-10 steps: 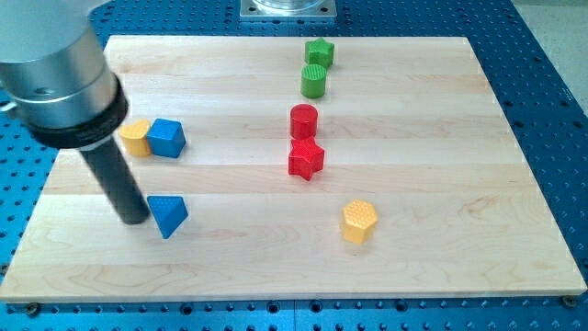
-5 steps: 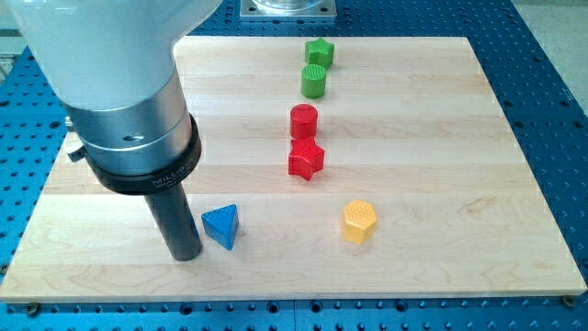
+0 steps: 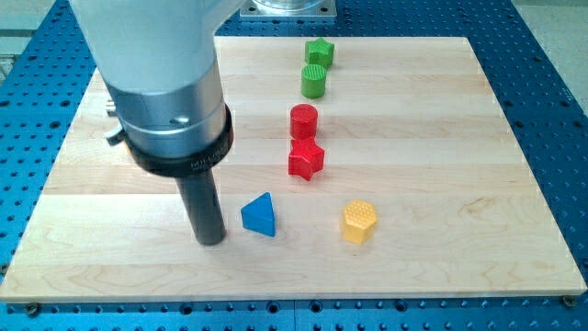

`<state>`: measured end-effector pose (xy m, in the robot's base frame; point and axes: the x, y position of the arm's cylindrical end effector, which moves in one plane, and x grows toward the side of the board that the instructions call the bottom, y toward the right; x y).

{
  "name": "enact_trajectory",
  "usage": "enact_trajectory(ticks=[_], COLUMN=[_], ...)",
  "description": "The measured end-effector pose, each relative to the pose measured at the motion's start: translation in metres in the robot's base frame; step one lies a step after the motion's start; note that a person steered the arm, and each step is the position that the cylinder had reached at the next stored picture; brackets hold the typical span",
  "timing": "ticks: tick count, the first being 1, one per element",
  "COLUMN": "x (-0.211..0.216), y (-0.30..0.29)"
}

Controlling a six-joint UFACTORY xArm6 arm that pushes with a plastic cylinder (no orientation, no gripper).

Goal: Move the triangle to the left of the yellow hexagon

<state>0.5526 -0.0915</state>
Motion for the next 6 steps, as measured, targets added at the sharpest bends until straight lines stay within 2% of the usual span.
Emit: enact_trajectory(ticks=[1, 2, 4, 5, 6], x=[-0.013, -0.013, -0.022, -0.022, -0.029], y=[0.040, 0.056, 0.042, 0.068, 0.068])
